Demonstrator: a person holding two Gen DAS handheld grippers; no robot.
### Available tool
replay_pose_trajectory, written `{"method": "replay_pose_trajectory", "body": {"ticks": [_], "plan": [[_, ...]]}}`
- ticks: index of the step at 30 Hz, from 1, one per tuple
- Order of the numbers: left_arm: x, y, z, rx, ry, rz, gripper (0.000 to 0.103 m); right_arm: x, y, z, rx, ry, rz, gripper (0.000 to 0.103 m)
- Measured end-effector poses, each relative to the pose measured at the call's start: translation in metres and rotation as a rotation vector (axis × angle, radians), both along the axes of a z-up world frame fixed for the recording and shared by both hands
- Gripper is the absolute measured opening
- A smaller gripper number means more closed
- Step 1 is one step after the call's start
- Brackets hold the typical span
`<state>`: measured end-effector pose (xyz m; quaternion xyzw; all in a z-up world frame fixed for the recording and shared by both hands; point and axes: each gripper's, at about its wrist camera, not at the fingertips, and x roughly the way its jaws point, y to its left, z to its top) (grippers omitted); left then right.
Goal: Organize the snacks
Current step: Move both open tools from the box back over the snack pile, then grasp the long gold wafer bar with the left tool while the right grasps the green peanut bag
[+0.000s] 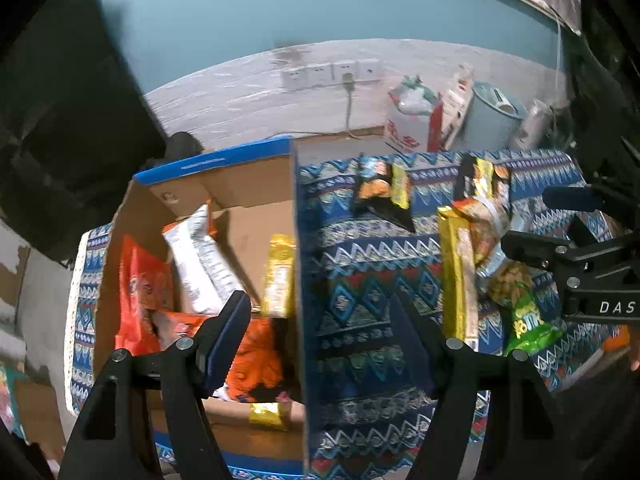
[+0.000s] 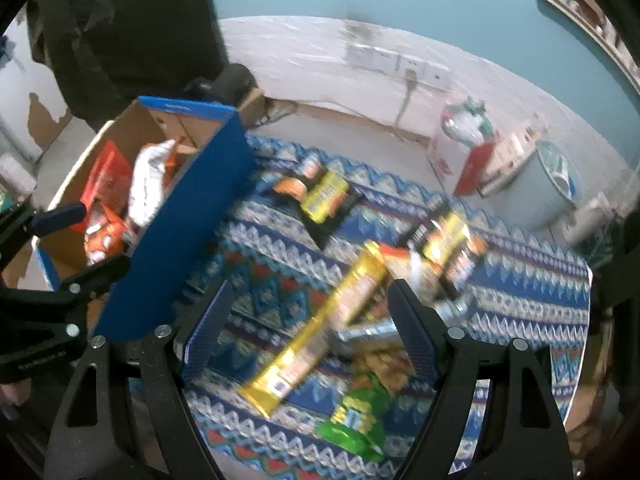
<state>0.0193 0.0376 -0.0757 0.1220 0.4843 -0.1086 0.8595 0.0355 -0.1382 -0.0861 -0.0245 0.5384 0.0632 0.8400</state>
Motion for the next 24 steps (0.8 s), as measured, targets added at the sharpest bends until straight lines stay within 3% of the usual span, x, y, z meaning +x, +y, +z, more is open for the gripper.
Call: {"method": "replay_pose_trajectory", "body": {"ticks": [5, 11, 24], "plan": [[-0.006, -0.021, -0.008, 0.002, 0.021, -0.041, 0.076, -0.015, -0.027, -0.019, -0.003, 0.055, -0.053, 0.080], [-0.013, -0.047, -0.030, 0.075, 0.018, -0.098, 0.076, -0.030, -0.046, -0.060, -0.010, 0.164, -0.086, 0.080], [-0.010, -0.076, -0.066, 0.076, 0.150, -0.148, 0.076, -0.037, -0.063, -0.112, -0.005, 0.268, -0.136, 0.080]]}}
